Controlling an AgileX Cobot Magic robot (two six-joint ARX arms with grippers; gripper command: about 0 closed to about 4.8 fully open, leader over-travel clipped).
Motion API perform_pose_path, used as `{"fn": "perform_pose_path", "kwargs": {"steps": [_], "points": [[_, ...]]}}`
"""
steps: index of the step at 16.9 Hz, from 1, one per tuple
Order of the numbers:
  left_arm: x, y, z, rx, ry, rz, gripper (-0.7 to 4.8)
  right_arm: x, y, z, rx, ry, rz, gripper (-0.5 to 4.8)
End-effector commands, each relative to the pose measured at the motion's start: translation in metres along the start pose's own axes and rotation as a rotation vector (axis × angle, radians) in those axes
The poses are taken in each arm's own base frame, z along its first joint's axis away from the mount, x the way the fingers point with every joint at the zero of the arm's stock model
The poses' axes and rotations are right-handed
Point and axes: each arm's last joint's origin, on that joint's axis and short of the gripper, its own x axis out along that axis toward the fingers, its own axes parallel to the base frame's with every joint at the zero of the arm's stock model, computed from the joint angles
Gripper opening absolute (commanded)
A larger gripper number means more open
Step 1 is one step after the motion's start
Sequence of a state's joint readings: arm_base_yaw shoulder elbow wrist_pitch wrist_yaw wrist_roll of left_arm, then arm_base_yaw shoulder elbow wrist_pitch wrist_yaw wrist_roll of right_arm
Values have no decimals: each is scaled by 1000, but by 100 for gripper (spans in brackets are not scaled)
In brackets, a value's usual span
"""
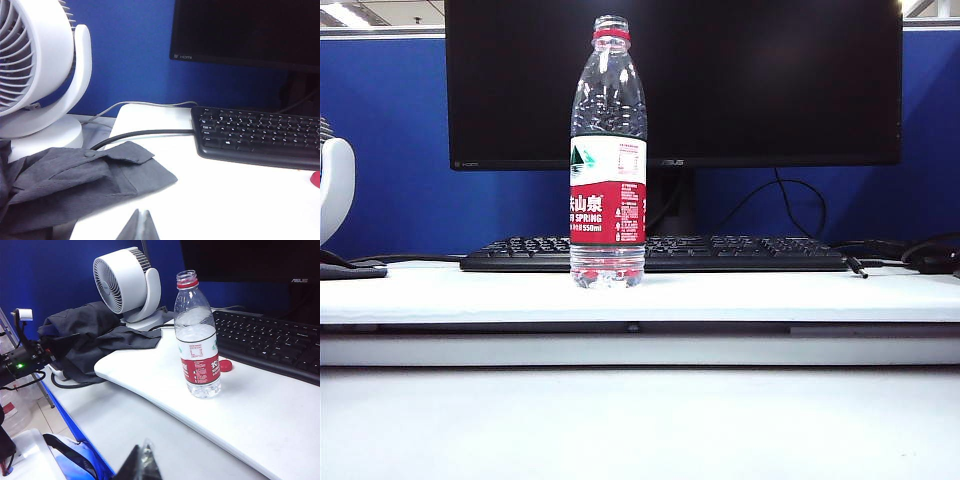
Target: Unscrew the cap from the plastic bottle on the table.
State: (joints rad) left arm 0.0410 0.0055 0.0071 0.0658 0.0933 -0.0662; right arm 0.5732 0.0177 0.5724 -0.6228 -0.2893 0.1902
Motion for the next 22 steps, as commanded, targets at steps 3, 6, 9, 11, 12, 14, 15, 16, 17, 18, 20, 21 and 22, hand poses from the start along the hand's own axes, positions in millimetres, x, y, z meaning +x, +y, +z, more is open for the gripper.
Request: {"fn": "perform_pose_path", "kwargs": {"steps": [3, 6, 9, 11, 12, 14, 15, 16, 17, 18, 20, 21, 22], "points": [[0, 0, 1, 7, -12, 2, -3, -2, 0, 2, -68, -26, -18, -7], [0, 0, 1, 7, -10, 2, -3, 15, -18, -7, -237, -136, -235, -7], [0, 0, 1, 7, -9, 2, -3, 33, -57, -37, -200, -278, -404, -7], [0, 0, 0, 6, -3, 3, -3, 34, -77, -59, -132, -245, -563, -7], [0, 0, 0, 6, -2, 2, -3, 33, -83, -65, -117, -237, -619, -7], [0, 0, 0, 6, -2, 1, -3, 34, -90, -76, -91, -222, -706, -7], [0, 0, 0, 6, -2, 1, -3, 34, -93, -81, -79, -211, -734, -7], [0, 0, 0, 6, -2, 1, -3, 34, -96, -86, -68, -205, -772, -7], [0, 0, 0, 6, -2, 1, -3, 34, -97, -89, -61, -200, -796, -7], [0, 0, 0, 6, -2, 1, -3, 34, -99, -92, -56, -196, -821, -7], [0, 0, 0, 6, -2, 1, -3, 34, -102, -96, -52, -195, -880, -7], [0, 0, 0, 6, -2, 1, -3, 34, -102, -96, -57, -198, -897, -7], [0, 0, 0, 6, -2, 1, -3, 33, -102, -95, -62, -198, -903, -7]]}}
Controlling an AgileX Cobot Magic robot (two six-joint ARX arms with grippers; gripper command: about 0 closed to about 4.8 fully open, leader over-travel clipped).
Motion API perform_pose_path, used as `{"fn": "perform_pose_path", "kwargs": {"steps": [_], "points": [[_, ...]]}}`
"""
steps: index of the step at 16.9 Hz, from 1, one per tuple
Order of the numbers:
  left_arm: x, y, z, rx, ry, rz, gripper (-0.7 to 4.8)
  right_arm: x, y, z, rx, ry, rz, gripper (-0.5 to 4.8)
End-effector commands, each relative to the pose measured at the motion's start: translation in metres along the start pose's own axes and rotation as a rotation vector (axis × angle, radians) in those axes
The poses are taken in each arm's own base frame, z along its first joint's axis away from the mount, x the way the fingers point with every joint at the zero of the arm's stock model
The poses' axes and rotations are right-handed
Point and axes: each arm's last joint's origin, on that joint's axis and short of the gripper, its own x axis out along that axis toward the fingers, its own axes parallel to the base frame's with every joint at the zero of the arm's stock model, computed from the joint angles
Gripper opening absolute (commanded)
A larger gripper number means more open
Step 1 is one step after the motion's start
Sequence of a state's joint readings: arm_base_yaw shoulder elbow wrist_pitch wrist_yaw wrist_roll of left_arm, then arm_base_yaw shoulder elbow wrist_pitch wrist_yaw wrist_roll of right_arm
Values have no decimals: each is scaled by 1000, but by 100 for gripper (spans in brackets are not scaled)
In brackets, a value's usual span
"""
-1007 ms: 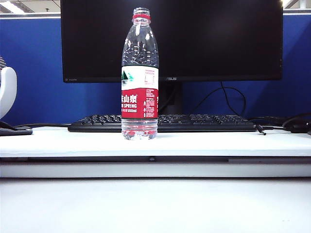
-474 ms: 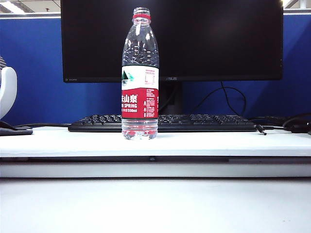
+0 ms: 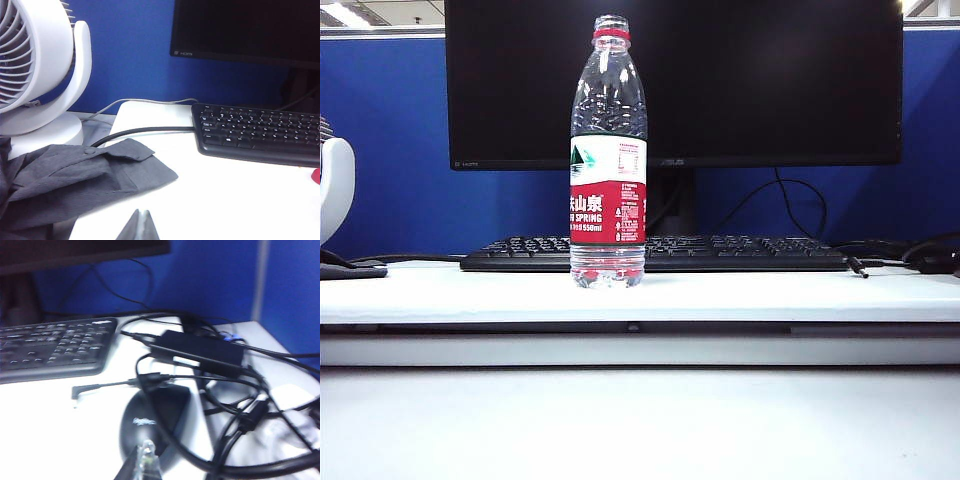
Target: Unscrew the cap from the plastic bottle on the table.
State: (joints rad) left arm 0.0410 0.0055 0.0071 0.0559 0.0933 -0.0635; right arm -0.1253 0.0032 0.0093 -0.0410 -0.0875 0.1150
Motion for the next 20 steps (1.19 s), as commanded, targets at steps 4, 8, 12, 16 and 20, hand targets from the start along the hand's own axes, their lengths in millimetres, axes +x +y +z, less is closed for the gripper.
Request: {"fn": "perform_pose_path", "kwargs": {"steps": [4, 8, 12, 16, 20], "points": [[0, 0, 1, 5, -12, 0, -3, 0, -1, 2, -13, -27, -34, -7], [0, 0, 1, 5, -12, 0, -3, 0, 0, 2, -13, -26, -25, -7], [0, 0, 1, 5, -12, 0, -3, 0, 5, 1, -18, -22, 16, -7], [0, 0, 1, 5, -12, 0, -3, 0, 6, 2, -18, -37, 13, -7], [0, 0, 1, 5, -12, 0, -3, 0, 6, 2, -18, -35, 13, -7]]}}
